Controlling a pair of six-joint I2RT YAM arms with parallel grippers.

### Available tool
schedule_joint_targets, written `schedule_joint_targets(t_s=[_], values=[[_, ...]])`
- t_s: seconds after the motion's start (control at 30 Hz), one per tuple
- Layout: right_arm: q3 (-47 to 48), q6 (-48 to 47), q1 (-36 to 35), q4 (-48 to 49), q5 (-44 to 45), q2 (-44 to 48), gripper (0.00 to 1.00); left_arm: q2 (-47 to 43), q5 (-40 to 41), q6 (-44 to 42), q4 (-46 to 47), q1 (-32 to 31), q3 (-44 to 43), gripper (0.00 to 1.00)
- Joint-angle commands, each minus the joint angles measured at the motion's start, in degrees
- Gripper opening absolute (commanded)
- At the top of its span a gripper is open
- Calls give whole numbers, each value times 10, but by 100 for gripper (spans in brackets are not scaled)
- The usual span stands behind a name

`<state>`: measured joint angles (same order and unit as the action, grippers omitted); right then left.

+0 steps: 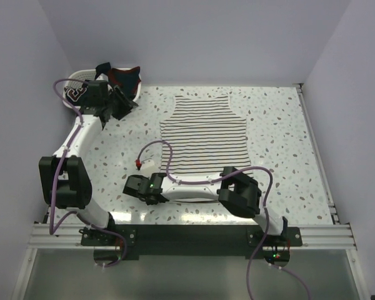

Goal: Fold and stack the tank tops
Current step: Fold the tank top

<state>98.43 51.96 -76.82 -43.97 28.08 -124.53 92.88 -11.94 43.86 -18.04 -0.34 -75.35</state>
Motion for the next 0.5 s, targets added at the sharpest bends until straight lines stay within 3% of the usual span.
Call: schedule_joint_targets(t_s=[0.0,0.23,0.47], values=[[12,17,0,0,25,-9,37,-6,-17,-11,19,3,11,48],[-13,15,-1,22,22,-5,36,7,-20,-9,34,3,28,48],[-68,22,-1,42,-1,19,3,15,-28,-5,49,3,51,47]])
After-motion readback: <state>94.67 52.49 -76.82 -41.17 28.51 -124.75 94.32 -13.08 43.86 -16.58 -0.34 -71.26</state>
